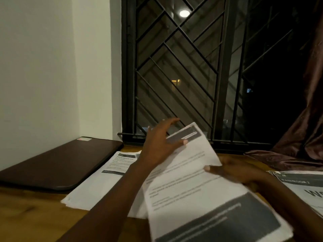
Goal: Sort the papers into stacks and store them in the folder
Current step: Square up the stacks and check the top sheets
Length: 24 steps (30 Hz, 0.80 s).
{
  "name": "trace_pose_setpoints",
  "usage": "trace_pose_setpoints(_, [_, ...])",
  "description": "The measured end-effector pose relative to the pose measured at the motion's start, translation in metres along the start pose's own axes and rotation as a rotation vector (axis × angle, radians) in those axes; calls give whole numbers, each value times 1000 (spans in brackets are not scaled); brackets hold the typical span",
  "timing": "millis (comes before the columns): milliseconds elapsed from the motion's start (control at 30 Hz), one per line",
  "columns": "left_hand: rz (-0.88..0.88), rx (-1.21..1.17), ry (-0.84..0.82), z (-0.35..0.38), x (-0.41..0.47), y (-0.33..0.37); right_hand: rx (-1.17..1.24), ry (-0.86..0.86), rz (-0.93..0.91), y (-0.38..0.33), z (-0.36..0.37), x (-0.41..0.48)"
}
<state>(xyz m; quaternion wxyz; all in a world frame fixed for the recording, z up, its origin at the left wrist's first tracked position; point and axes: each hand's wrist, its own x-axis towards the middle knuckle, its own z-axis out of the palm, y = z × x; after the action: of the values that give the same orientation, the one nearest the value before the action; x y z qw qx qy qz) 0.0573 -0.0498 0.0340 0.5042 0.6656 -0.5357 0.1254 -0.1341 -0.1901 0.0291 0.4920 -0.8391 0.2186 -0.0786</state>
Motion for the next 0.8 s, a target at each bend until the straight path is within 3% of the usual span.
trace_pose_setpoints(67, [-46, 98, 91, -18, -7, -10, -41, 255, -1, -7, -7, 6])
trace_pose_setpoints(133, [-280, -36, 95, -43, -15, -19, -78, 437, 6, -14, -5, 20])
trace_pose_setpoints(200, [-641, -365, -74, -69, -22, -22, -40, 497, 28, -21, 9, 39])
trace_pose_setpoints(267, [-843, -551, -250, -95, -27, -36, 79, 506, 20, -27, 33, 59])
trace_pose_setpoints(367, [-883, -498, -171, -116, -31, -68, 282, 466, -3, -34, 65, 91])
trace_pose_setpoints(467, [-845, -276, -147, -121, -42, -94, 91, 469, 17, -22, 99, 113])
trace_pose_setpoints(600, [-794, 189, -312, -107, -63, -120, -59, 602, 65, 5, 139, 114])
trace_pose_setpoints(800, [-821, 243, -366, -101, -63, -123, -89, 659, 56, 13, 141, 114])
